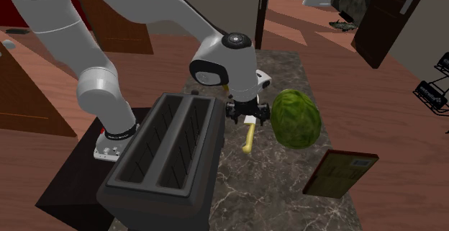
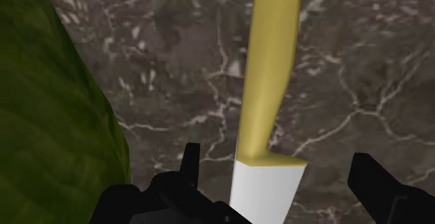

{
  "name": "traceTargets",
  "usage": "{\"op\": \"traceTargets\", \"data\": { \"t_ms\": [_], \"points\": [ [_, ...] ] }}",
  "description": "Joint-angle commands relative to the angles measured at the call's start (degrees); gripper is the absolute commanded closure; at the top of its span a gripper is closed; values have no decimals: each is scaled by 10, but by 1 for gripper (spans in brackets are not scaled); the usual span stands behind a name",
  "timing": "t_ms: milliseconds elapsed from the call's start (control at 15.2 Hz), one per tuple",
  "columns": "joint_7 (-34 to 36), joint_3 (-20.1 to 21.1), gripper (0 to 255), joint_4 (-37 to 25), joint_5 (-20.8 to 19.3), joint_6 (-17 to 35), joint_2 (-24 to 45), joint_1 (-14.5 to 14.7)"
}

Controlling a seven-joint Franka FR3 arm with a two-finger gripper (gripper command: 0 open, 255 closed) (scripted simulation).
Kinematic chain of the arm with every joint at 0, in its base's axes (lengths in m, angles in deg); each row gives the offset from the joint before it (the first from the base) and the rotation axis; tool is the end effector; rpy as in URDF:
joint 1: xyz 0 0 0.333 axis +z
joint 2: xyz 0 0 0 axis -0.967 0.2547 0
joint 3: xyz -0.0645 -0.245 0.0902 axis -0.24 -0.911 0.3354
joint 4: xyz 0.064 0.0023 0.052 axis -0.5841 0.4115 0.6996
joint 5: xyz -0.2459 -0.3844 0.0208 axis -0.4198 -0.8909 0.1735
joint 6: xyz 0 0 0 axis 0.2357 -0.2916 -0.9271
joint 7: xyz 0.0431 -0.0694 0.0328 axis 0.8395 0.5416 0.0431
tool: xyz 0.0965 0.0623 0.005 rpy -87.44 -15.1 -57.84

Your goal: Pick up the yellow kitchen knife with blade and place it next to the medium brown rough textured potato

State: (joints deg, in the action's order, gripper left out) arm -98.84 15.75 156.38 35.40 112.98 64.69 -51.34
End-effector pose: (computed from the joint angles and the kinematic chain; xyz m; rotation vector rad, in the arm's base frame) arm 0.5242 -0.0722 0.2329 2.4546 1.8957 0.3574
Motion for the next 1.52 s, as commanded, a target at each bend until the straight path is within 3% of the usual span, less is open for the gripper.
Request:
{"op": "traceTargets", "data": {
  "t_ms": [0,396,462,1056,1452],
  "points": [
    [-5,-1,0,1,6,6,5,2],
    [-5,-1,0,1,6,6,5,2],
    [-5,-1,255,1,6,6,5,2],
    [-5,-1,255,1,6,6,5,1],
    [33,8,255,-14,-39,-41,-34,-9]
  ]
}}
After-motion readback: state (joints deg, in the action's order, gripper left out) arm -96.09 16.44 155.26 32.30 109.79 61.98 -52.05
